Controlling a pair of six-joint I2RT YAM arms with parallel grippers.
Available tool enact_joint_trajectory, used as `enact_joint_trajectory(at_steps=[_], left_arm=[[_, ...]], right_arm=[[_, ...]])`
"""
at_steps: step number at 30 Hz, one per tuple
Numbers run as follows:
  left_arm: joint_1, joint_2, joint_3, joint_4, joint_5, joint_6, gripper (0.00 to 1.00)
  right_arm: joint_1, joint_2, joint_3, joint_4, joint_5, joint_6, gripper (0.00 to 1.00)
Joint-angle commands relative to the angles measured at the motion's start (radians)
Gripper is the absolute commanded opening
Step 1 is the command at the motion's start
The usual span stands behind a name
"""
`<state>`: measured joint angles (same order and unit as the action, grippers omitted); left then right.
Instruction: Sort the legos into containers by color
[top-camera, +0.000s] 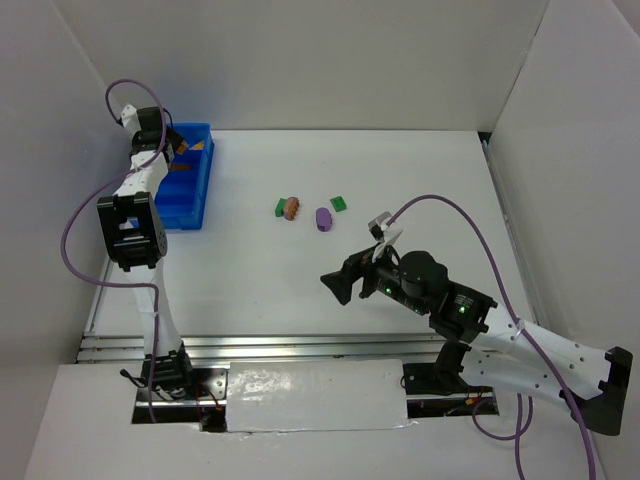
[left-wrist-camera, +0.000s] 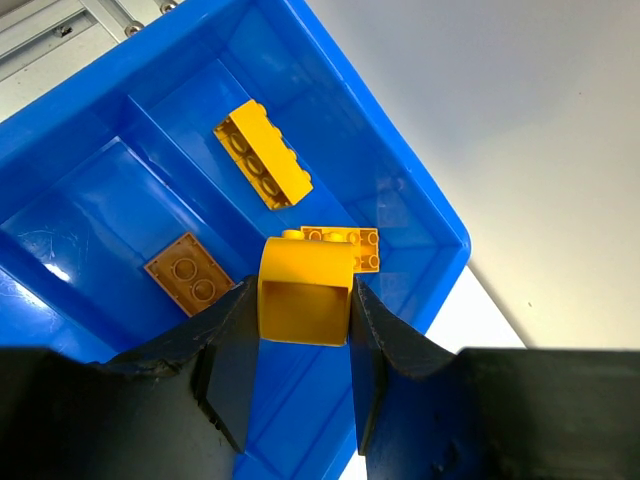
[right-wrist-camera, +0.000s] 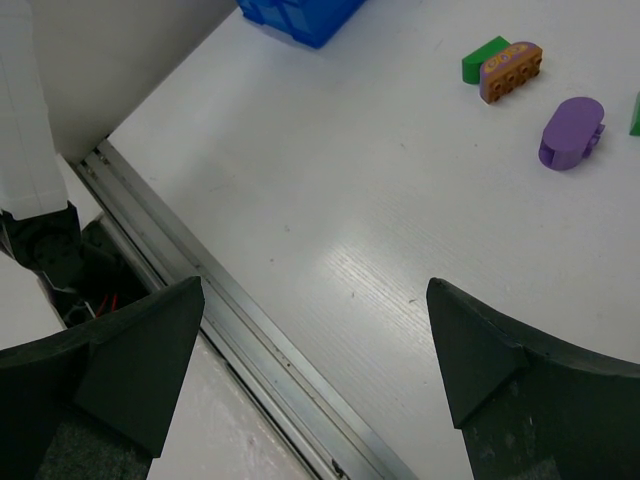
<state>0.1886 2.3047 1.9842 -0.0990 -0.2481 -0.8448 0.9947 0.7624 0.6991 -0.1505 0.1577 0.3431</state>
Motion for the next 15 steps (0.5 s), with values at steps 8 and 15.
enact_joint_trajectory(at_steps=[8,15], left_arm=[[0.005,-0.004,0.019,0.056,0.023,-0.01,0.0],[0.006,-0.014,0.015,0.059,0.027,-0.005,0.0]], right_arm=[[-0.004,-0.015,-0.009,0.028,-0.01,-0.007,1.0],[-0.002,-0.014,-0.01,0.029,-0.017,-0.009,1.0]])
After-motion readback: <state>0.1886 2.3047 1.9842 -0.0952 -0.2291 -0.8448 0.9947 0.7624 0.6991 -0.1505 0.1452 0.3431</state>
